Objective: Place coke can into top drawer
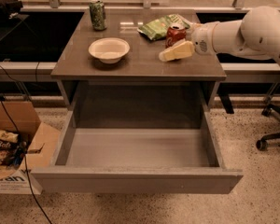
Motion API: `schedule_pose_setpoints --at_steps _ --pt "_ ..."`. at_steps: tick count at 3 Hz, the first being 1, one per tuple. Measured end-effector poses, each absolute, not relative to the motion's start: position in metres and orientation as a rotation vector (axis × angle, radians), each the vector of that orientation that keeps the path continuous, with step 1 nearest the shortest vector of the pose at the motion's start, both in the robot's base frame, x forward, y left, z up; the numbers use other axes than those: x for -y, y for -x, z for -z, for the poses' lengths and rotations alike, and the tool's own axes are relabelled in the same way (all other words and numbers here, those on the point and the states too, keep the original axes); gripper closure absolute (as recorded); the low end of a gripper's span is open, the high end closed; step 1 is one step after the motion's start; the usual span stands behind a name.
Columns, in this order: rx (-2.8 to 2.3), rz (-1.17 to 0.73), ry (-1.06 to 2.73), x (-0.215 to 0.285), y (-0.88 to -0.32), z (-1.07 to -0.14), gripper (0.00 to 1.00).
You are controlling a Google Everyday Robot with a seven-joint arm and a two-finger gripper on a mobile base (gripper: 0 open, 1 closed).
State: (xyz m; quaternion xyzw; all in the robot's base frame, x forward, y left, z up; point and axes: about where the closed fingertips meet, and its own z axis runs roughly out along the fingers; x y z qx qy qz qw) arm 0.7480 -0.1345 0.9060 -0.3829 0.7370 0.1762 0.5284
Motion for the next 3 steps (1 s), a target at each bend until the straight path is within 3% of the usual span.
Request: schedule_pose_setpoints --at_steps 3 --pt "-1.731 -0.447 0.733 0.135 -0.804 -0.883 0.0"
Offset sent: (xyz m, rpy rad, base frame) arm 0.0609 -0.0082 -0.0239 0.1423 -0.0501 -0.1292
